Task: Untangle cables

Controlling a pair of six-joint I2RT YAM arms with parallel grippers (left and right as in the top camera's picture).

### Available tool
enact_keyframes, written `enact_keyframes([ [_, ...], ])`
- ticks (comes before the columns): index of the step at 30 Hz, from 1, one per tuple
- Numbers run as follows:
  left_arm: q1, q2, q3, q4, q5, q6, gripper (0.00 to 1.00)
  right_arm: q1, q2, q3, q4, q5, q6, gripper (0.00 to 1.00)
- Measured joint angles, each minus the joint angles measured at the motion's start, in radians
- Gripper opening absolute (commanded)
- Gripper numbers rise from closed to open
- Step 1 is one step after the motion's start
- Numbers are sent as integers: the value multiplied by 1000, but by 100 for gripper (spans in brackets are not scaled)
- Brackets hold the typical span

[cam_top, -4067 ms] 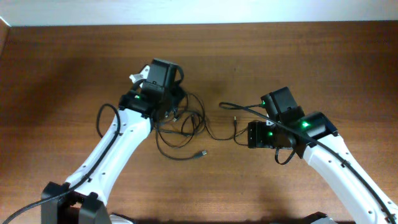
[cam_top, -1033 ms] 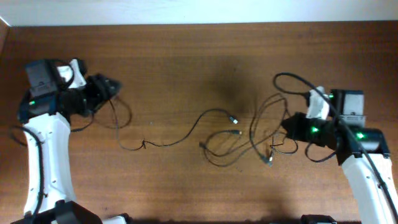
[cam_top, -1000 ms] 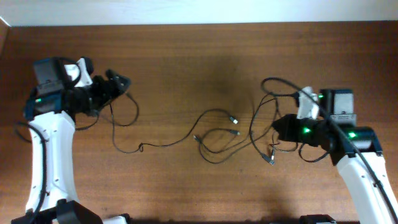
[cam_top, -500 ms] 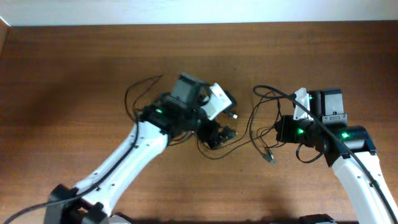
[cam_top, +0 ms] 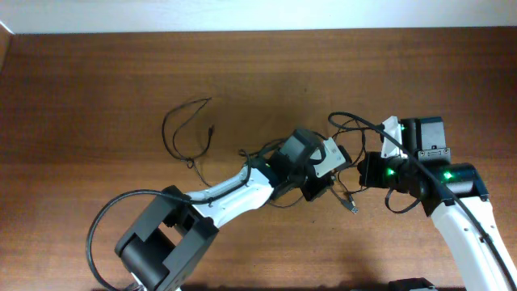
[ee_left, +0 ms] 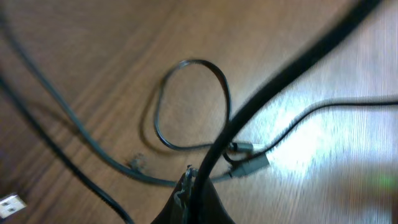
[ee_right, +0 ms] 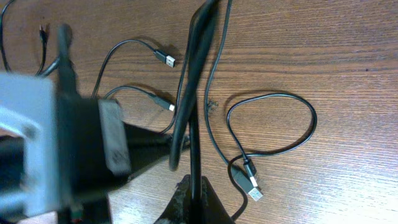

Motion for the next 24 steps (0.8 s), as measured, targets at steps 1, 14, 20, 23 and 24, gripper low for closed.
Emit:
enact_keyframes([
  [1,23,0,0,12,2,-64,0,0,0,0,0,0,0,4],
  [14,1286,-456,6,-543,-60,-686,0,5,10,0,-44,137,80,4],
  [20,1466,-457,6,-637,-219,-723,0,-248,32,299,-122,339,170,4],
  [23,1413,-457,6,-679,-212,-727,0,-277,38,352,-129,143,146,4],
  [24,1358,-457,6,-681,-201,-727,2,-252,61,343,-132,73,116,4],
])
